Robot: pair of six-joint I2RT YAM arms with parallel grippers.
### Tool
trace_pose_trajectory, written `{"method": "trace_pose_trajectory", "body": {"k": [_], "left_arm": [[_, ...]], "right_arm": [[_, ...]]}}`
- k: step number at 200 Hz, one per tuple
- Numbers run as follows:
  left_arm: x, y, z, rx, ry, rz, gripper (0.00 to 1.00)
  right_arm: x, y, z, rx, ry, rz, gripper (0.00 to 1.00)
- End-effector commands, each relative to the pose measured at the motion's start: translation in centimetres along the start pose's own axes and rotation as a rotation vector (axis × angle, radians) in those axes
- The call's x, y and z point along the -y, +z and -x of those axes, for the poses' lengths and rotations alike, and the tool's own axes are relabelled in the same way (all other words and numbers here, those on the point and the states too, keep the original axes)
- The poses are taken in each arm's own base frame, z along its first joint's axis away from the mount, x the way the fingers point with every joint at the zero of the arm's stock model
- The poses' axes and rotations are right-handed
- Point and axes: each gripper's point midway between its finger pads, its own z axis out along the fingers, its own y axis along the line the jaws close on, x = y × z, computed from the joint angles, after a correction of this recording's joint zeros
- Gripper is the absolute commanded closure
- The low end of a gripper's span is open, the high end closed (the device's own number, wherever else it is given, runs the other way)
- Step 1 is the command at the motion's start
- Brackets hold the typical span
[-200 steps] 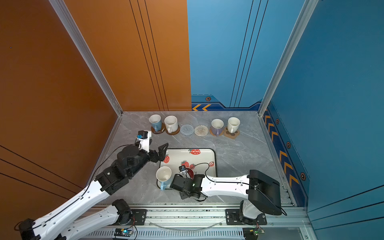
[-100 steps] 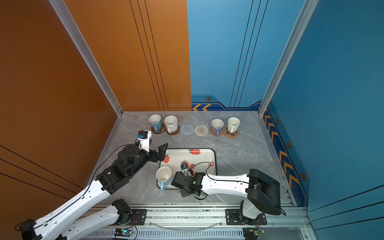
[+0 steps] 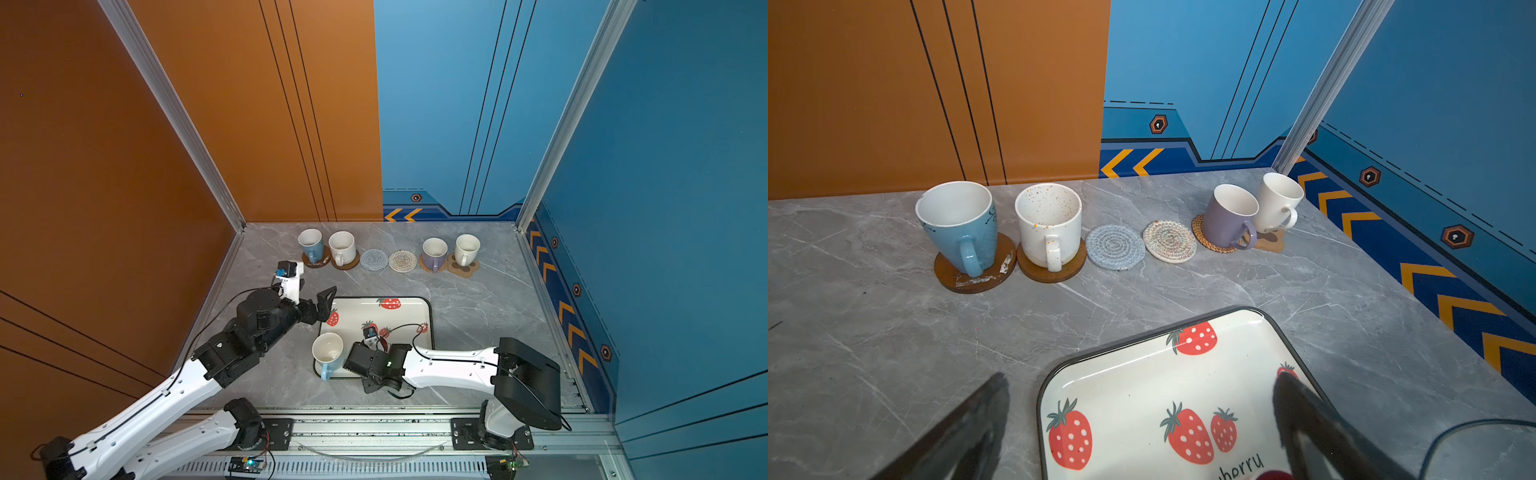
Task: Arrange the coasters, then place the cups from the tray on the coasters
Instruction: 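Close the right gripper on the red-inside mug rim and lift it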
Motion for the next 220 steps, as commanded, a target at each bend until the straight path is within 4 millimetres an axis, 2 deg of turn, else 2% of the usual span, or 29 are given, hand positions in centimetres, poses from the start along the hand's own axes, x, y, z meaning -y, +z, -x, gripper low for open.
{"method": "trace_pose_trajectory", "body": {"k": [1,46,220], "left_arm": [[0.0,0.2,-0.2,0.0,-0.012,-0.01,0.01],[0.0,0.3,-0.3,-0.004,-0.013,-0.01,0.01],[-0.2,0.2,-0.4,-0.007,-0.014,-0.006,0.02]], "right_arm": [[0.4,0.4,-0.1,-0.002,0.012,-0.014,0.85],[0.4,0.3,-0.1,-0.003,0.006,-0.015,1.0],[1.0,-1.6,1.2,0.058,-0.028,-0.027,1.0]]}}
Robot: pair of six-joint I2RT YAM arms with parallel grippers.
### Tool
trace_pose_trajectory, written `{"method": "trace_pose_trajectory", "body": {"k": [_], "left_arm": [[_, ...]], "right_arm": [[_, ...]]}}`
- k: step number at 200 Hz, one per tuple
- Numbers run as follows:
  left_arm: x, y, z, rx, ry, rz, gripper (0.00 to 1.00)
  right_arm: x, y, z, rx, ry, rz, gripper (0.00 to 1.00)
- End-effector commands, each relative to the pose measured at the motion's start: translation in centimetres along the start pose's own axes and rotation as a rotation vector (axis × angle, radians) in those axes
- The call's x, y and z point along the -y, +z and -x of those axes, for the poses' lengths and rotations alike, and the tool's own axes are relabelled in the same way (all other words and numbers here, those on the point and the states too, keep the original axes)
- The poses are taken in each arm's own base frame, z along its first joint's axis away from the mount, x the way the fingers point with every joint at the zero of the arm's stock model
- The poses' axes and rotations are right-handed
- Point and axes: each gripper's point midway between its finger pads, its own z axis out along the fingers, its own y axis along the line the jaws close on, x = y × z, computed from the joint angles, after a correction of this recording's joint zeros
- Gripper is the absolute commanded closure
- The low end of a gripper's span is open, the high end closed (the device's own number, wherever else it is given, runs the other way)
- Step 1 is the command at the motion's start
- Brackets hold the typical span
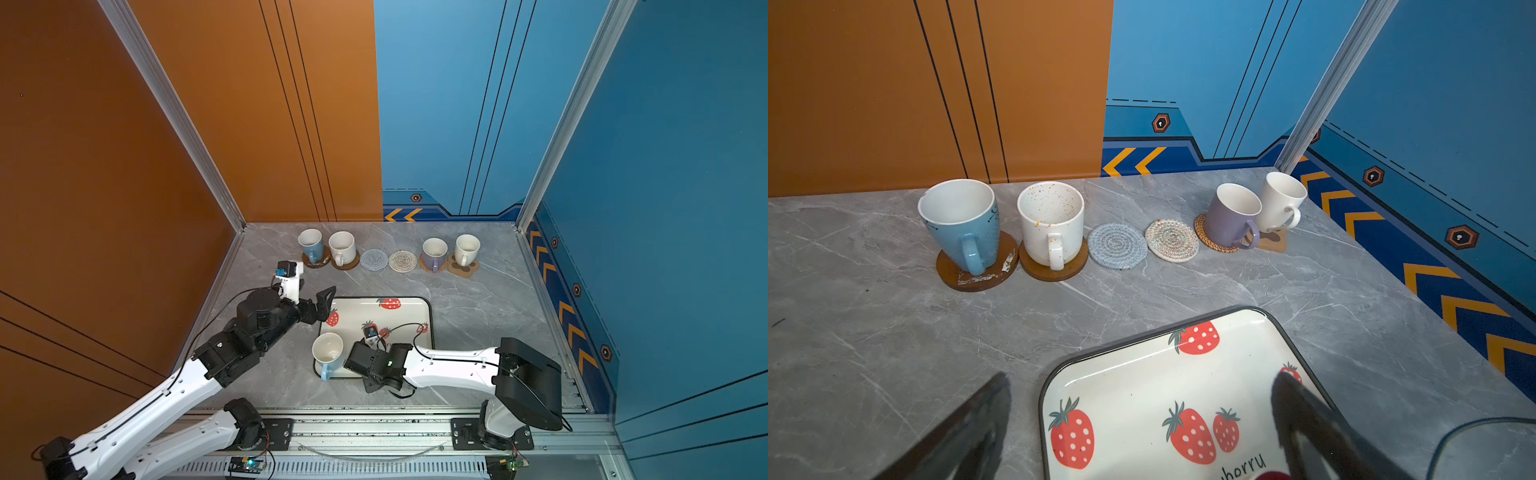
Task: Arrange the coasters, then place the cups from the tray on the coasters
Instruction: 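Close the right gripper on the red-inside mug rim and lift it, then carry the red-inside mug with the right gripper toward the blue woven coaster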
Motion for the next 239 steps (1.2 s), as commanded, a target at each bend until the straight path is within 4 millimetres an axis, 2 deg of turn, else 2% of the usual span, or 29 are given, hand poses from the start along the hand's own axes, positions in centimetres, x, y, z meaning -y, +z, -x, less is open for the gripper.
{"method": "trace_pose_trajectory", "body": {"k": [1,135,239], "left_arm": [[-0.1,0.1,-0.3,-0.003,-0.013,-0.009,0.02],[-0.4,0.3,-0.5,-0.009,-0.013,-0.003,0.02],[-0.7,0.6,-0.8,-0.02,-0.016,0.0,0.02]], "right_arm": [[0.6,-1.3,1.1,0.052,-0.01,-0.014,1.0],[1.1,-2.7,3.3,0.085,-0.007,0.001,1.0],[2.7,-4.7,7.8,0.136,-0.015,0.009,1.0]]}}
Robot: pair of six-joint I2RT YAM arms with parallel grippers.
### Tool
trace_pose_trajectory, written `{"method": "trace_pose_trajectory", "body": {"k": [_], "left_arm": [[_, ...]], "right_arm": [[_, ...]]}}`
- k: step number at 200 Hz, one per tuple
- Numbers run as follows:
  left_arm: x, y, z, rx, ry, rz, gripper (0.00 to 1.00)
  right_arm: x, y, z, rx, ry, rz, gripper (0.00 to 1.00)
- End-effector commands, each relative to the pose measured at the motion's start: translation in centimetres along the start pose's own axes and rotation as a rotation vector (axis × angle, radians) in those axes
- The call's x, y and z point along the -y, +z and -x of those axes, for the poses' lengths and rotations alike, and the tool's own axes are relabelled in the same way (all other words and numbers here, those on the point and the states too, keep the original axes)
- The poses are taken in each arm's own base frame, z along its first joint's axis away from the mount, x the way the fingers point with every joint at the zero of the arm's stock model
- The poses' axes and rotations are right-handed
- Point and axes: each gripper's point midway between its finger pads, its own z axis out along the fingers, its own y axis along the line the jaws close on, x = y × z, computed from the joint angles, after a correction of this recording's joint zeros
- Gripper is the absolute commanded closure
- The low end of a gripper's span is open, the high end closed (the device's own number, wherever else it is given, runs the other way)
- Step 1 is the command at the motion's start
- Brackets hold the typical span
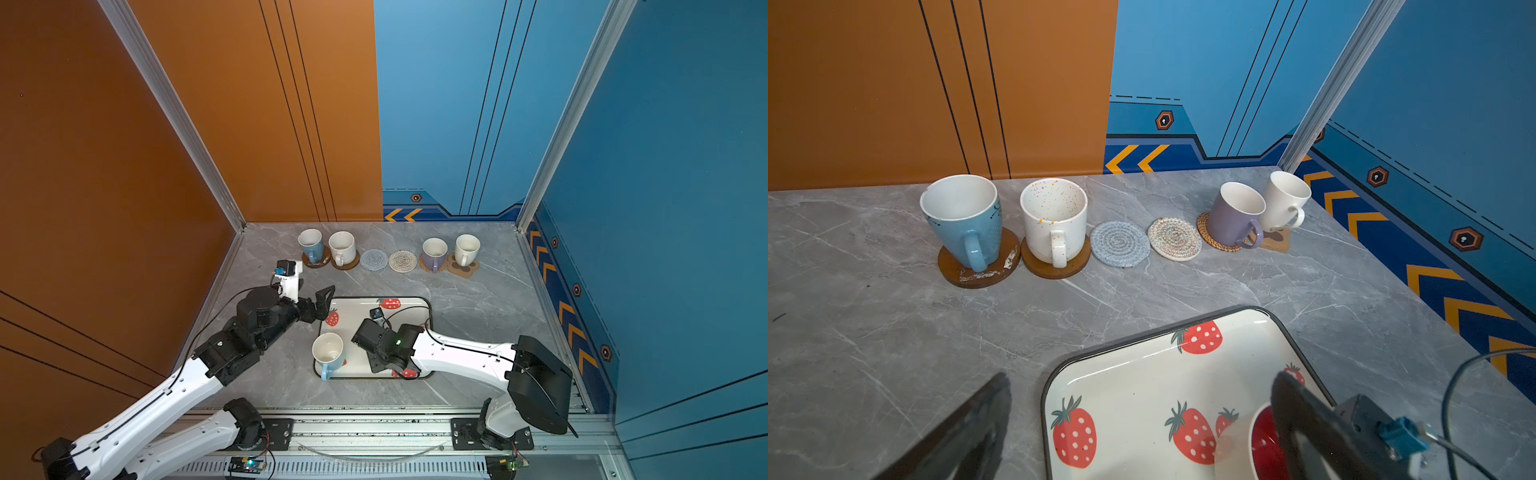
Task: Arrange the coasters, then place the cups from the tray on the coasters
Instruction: 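Carry the red-inside mug with the right gripper toward the blue woven coaster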
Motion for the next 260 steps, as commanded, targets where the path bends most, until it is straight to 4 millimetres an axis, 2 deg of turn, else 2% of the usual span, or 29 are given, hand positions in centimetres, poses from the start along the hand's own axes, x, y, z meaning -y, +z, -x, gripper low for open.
{"method": "trace_pose_trajectory", "body": {"k": [1,95,143,198,235,251,254,260], "left_arm": [[-0.2,0.3,-0.7,-0.012,-0.006,-0.007,0.02],[-0.4,0.6,-1.0,-0.025,-0.009,-0.005,0.02],[-0.6,0.8,-1.2,-0.027,-0.011,-0.004,0.02],[-1.0,0.8,-1.3,-0.034,-0.016,0.001,0.02],[-1.4,0.7,-1.4,-0.041,-0.016,0.01,0.02],[-1.6,0.6,-1.4,-0.043,-0.014,0.015,0.02],[-1.6,0.5,-1.4,-0.043,-0.014,0.016,0.02],[-1.7,0.5,-1.5,-0.044,-0.014,0.02,0.02]], "right_arm": [[0.0,-2.5,2.9,0.081,-0.009,0.037,1.0],[2.3,-4.0,9.5,0.146,-0.038,0.012,1.0],[3.5,-4.7,14.2,0.198,-0.027,0.001,1.0],[3.3,-3.7,19.1,0.218,-0.041,0.014,1.0],[3.8,-2.0,22.0,0.217,-0.032,0.018,1.0],[3.2,-1.4,22.8,0.215,-0.039,0.035,1.0],[4.4,-1.2,23.4,0.217,-0.018,0.022,1.0],[4.6,-0.9,23.8,0.218,-0.014,0.021,1.0]]}}
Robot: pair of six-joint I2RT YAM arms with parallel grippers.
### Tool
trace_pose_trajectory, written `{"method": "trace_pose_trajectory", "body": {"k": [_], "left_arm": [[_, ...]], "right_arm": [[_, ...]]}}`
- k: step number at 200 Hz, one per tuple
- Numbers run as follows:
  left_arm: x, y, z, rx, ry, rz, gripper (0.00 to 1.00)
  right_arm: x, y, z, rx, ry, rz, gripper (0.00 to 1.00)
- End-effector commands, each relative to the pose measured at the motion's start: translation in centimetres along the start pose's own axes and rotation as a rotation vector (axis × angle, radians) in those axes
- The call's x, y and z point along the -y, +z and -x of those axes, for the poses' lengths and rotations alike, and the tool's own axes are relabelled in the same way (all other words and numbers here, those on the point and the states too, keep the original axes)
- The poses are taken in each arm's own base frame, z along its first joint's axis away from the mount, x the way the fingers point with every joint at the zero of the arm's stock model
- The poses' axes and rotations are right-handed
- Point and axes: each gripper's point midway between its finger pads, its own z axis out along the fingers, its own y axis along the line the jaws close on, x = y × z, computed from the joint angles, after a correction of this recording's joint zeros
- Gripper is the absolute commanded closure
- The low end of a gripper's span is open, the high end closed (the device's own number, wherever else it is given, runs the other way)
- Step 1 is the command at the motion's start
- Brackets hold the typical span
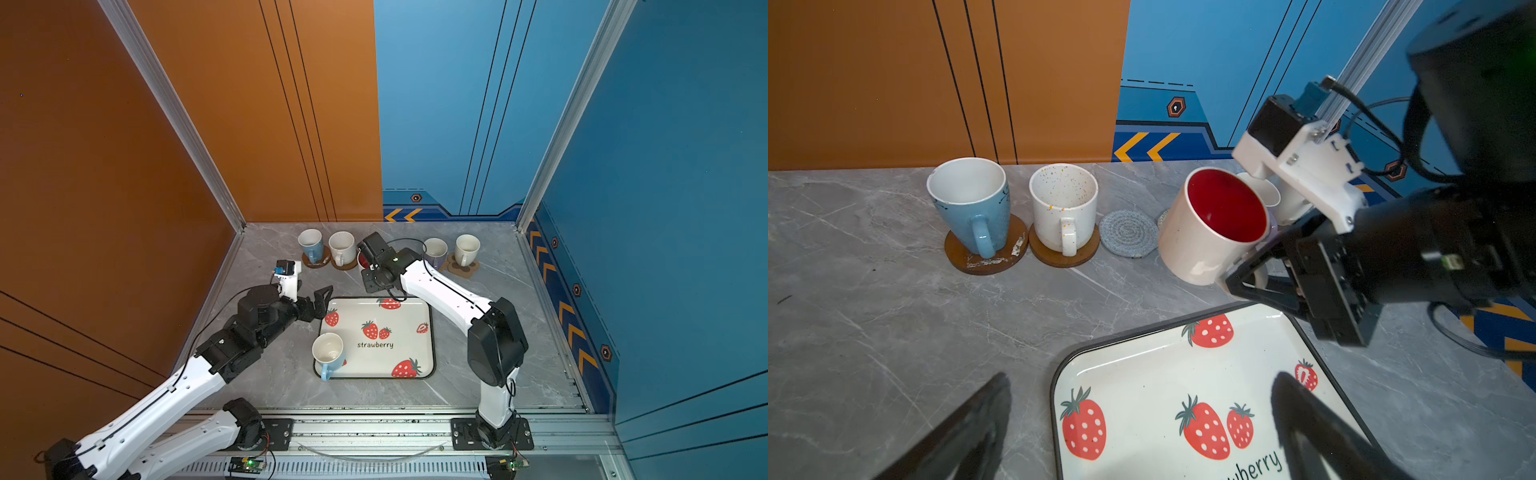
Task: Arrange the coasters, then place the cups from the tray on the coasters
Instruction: 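Carry the red-inside mug with the right gripper toward the blue woven coaster, then lower the red-inside mug onto the blue woven coaster beside the speckled mug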
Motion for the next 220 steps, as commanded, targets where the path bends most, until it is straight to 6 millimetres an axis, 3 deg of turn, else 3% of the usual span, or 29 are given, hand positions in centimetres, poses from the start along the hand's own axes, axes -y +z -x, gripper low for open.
{"method": "trace_pose_trajectory", "body": {"k": [1,52,62,67,135,220], "left_arm": [[-0.4,-0.2,-0.6,-0.013,0.001,0.001,0.02],[-0.9,-0.2,-0.6,-0.01,-0.003,0.013,0.02],[-0.9,-0.1,-0.7,-0.015,-0.001,0.013,0.02],[-0.9,-0.1,-0.7,-0.014,-0.002,0.014,0.02],[-1.2,0.1,-0.8,-0.022,-0.001,0.024,0.02],[-1.2,0.4,-0.8,-0.026,-0.01,0.012,0.02]], "right_arm": [[0.6,-0.6,3.6,0.073,0.003,0.023,1.0],[2.0,2.3,6.1,0.048,0.032,0.02,1.0],[2.1,2.1,6.8,0.063,0.039,0.029,1.0],[2.3,3.6,6.4,0.037,0.04,0.023,1.0],[3.8,7.8,7.9,0.011,0.094,0.041,1.0],[4.0,10.3,8.3,0.0,0.102,0.033,1.0]]}}
